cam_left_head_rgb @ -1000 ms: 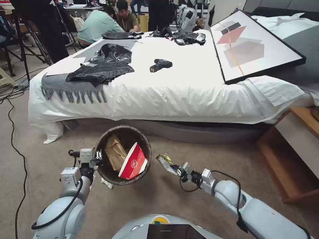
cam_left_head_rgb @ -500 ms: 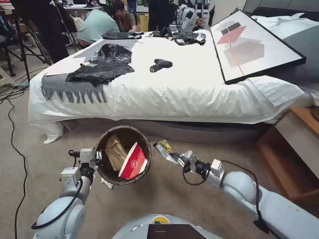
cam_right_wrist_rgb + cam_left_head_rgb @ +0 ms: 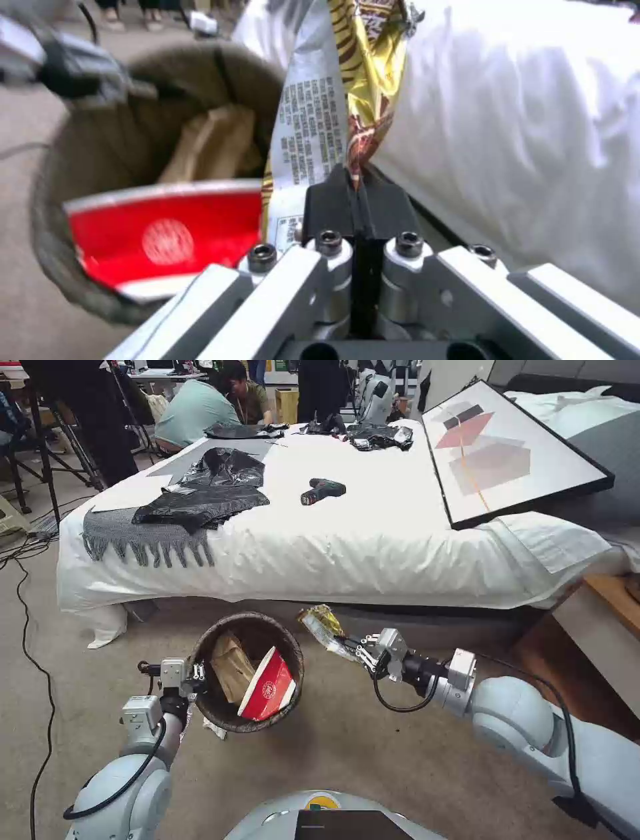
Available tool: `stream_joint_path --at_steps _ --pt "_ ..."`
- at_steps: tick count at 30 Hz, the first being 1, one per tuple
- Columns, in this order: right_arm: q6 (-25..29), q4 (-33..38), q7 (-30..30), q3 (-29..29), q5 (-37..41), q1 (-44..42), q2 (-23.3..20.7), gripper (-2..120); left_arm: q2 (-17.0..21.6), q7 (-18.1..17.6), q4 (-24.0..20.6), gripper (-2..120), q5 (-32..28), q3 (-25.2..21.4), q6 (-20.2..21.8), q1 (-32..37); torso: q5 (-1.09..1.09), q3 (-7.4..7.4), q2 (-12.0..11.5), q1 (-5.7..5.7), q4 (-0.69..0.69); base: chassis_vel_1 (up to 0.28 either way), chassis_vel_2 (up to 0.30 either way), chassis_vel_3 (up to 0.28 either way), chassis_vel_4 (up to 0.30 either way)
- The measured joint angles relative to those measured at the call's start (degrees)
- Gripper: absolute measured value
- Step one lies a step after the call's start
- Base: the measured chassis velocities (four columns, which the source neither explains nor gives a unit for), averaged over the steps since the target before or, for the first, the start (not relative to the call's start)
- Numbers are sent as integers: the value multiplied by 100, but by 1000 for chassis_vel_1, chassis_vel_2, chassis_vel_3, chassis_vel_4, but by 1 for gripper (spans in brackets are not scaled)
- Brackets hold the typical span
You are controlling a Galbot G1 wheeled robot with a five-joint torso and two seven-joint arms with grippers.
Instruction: Pick up the trash bin, then pick up the garbage from the floor and place it into the trash bin.
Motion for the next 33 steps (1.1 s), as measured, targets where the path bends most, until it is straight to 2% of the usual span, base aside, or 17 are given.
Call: stream_joint_path --at_steps 8,14,17,24,28,32,33 --pt "-87 411 66 60 312 165 -83 0 9 12 9 0 0 11 6 -1 0 0 0 0 0 0 0 0 0" --pt "-234 594 -147 -251 636 769 -70 0 -18 23 10 0 16 42 16 5 0 0 0 0 0 0 0 0 0" --pt "-241 594 -162 -268 645 797 -63 0 -20 24 10 0 18 44 16 5 1 0 0 0 0 0 0 0 0" --pt "-482 617 -372 -652 754 1232 227 0 -66 25 8 0 56 99 40 -2 0 0 0 0 0 0 0 0 0" --pt "-615 617 -395 -1030 689 1455 448 0 -78 25 -31 0 78 119 82 -2 1 0 0 0 0 0 0 0 0" --pt "-726 491 -313 -1747 454 1947 741 0 -86 50 -82 0 104 132 201 -2 0 0 0 0 0 0 0 0 0" --pt "-726 491 -313 -1747 454 1947 741 0 -86 50 -82 0 104 132 201 -2 0 0 0 0 0 0 0 0 0"
